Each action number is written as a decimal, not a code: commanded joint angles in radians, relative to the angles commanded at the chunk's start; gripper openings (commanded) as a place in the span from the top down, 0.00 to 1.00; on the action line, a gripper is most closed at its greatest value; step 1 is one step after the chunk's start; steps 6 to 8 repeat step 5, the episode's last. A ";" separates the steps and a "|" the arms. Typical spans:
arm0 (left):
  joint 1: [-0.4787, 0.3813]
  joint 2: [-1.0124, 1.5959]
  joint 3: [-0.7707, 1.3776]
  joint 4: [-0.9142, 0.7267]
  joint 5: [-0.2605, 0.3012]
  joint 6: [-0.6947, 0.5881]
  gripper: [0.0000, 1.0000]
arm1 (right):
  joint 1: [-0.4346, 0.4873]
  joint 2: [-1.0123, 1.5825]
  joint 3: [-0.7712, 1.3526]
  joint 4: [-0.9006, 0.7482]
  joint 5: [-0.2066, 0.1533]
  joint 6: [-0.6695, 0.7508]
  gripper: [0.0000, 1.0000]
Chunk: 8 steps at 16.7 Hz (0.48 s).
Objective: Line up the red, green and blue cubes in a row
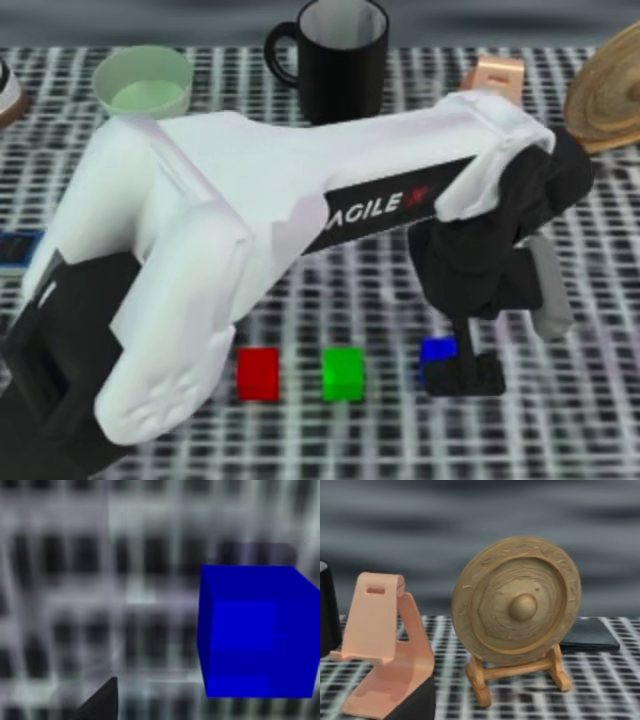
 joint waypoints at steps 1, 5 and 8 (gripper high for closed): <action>0.002 -0.007 0.031 -0.044 0.000 0.001 0.00 | 0.000 0.000 0.000 0.000 0.000 0.000 0.00; 0.008 -0.028 0.102 -0.125 -0.001 0.002 0.00 | 0.000 0.000 0.000 0.000 0.000 0.000 0.00; 0.008 -0.028 0.102 -0.125 -0.001 0.002 0.00 | 0.000 0.000 0.000 0.000 0.000 0.000 0.00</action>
